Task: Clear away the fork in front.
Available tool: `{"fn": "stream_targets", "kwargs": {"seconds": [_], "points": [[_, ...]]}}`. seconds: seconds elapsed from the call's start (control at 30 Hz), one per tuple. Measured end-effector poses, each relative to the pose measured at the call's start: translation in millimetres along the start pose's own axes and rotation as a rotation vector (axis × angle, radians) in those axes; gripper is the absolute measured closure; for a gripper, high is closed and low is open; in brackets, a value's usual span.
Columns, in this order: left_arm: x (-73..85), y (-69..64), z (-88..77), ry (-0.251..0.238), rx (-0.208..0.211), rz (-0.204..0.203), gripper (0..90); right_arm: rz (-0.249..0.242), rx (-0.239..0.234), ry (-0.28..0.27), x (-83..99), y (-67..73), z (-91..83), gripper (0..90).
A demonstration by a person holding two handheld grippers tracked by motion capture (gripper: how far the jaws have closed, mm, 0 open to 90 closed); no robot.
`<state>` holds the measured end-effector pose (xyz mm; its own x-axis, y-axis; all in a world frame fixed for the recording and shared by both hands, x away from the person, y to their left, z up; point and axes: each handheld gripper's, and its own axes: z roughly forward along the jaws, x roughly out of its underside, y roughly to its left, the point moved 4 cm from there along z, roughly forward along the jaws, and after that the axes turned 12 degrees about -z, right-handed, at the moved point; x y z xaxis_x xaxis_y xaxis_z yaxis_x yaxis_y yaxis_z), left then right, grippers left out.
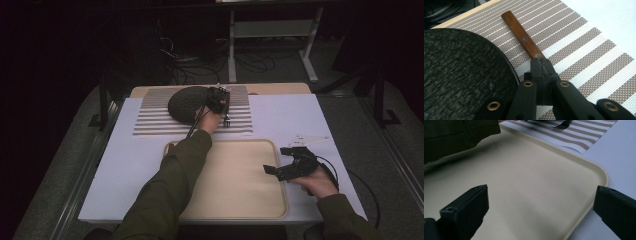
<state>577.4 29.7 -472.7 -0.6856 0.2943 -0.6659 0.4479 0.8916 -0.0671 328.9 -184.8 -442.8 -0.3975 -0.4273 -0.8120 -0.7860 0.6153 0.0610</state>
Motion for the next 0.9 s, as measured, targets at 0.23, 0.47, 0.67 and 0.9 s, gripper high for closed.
{"fn": "stream_targets", "kwargs": {"seconds": [0.23, 0.47, 0.67, 0.9], "points": [[0.5, -7.6, 1.6, 0.002, 0.031, 0.01, 90.0, -0.003, 0.0, 0.0, -0.2, 0.2, 0.5, 0.0], [1.0, -13.0, 2.0, 0.005, 0.043, 0.018, 89.9, -0.004, 0.0, 0.002, -0.1, 0.5, 0.8, 0.1], [2.1, -18.4, 2.9, 0.009, 0.065, 0.042, 89.9, -0.005, -0.001, 0.002, -0.1, 0.6, 1.0, 0.0], [0.9, -17.0, 1.4, 0.004, 0.061, 0.027, 89.8, -0.005, -0.001, 0.001, -0.4, 0.8, 0.8, 0.1]]}}
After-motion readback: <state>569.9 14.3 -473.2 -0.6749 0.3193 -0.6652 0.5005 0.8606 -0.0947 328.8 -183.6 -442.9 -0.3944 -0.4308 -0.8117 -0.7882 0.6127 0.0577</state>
